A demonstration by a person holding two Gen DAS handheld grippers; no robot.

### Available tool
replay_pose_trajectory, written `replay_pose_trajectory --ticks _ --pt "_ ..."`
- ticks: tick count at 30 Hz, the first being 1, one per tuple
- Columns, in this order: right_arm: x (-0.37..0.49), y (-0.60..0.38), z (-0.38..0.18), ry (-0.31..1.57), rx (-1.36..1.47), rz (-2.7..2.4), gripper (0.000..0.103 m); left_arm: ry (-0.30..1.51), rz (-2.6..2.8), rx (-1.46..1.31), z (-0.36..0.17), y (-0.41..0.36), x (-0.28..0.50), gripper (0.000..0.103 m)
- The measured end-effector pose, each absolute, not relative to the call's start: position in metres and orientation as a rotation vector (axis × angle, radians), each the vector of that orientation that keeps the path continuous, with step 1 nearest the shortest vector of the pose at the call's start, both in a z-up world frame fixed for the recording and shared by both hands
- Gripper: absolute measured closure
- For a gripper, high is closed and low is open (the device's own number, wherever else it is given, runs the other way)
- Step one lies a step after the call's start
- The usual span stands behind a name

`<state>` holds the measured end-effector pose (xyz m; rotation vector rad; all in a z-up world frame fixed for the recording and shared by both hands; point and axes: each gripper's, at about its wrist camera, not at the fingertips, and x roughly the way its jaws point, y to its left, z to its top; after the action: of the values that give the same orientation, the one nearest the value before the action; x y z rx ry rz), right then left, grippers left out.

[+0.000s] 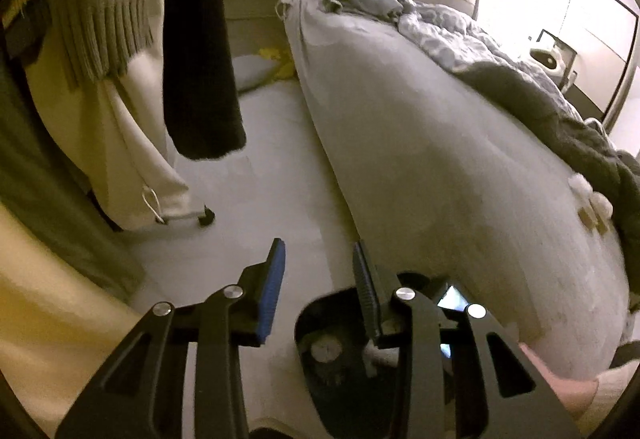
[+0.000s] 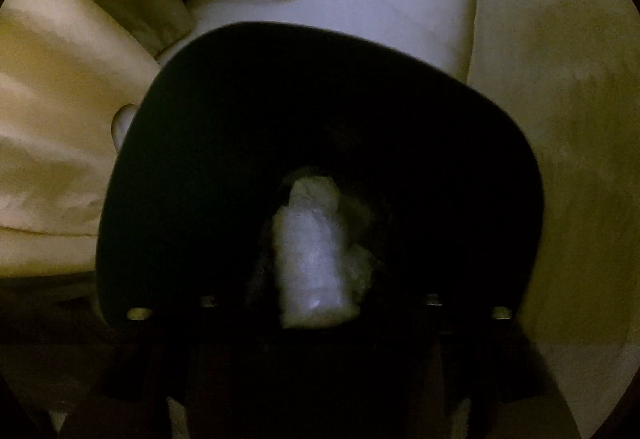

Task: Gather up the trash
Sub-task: 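Open the left tool then the right tool over the bin to drop both items, then move both tools back to the bed toward the tissue ball and cardboard roll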

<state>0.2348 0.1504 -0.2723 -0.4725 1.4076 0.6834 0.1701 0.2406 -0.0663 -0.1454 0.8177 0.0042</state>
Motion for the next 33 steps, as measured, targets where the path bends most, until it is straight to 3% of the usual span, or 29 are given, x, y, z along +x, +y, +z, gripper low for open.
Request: replay_pose_trajectory --ticks 7,14,18,27,33 --pt "0.228 0.148 -0.249 1.365 -0.477 0.718 0.026 0.735 0.013 -0.173 -0.032 0.237 0.175 0.066" --pt "0.232 0.134 -0.192 1.199 -0.427 0.751 0.015 0.667 0.014 -0.175 -0.003 0.213 0.187 0.063" --pt "0.234 0.111 -0.153 1.077 -0.378 0.761 0.012 0.655 -0.003 -0.167 0.003 0.193 0.197 0.058" --pt "0.257 0.037 -0.102 0.934 -0.287 0.693 0.010 0.574 -0.082 -0.089 0.024 0.129 0.206 0.034" --pt "0.273 -0.024 -0.081 0.871 -0.242 0.593 0.007 0.563 -0.151 -0.042 0.024 0.081 0.214 0.028"
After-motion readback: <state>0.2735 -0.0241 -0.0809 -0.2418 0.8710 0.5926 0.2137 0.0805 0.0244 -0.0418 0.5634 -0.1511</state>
